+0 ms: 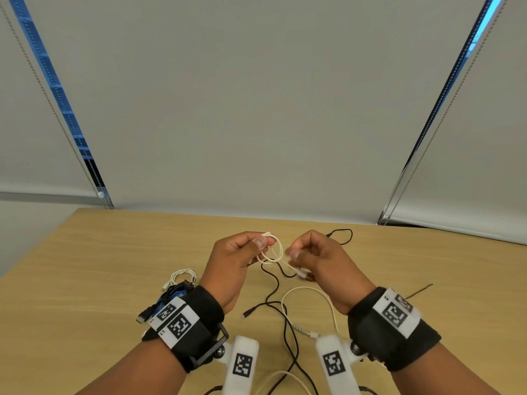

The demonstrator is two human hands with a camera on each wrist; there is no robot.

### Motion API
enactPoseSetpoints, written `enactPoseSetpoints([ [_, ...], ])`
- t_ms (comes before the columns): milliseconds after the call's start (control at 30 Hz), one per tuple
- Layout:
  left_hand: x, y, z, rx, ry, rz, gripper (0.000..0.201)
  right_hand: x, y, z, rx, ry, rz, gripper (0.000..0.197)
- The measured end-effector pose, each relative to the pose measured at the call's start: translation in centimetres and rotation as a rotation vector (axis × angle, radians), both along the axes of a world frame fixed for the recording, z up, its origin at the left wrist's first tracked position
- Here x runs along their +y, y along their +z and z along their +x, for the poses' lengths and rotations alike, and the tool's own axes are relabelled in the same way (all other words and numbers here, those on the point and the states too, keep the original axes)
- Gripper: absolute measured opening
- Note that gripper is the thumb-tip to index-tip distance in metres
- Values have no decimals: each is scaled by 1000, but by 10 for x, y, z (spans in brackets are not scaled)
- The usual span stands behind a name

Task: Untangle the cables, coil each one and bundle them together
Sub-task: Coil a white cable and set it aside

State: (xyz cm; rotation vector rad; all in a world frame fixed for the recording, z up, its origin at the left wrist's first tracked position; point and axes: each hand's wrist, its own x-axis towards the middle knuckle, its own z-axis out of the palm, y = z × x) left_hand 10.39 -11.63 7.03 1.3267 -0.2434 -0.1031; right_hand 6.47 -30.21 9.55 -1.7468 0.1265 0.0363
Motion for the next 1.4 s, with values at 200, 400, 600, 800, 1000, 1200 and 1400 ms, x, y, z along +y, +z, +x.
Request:
enactPoseSetpoints([
  [200,-5,-3,0,146,78,-65,19,17,-4,-4,-325,85,-614,17],
  [400,-8,-9,-8,184,2,-149,16,21,-15,0,-279,37,-555,21],
  [600,-6,-16,-6,57,76,124,22,24,-20,1,-58,-40,56,19],
  [800,0,-22,6,-222,184,604,16,12,-19,4,102,59,196,20],
  [1000,-1,-20,7,156,110,249,20,2,-16,7,-135,50,-262,12],
  [1200,-12,-16,0,246,15,59,23,12,-23,10,-208,-102,177,11],
  [1400,-3,-12,2,364,-142,-223,16,13,-28,6,-68,-51,387,10],
])
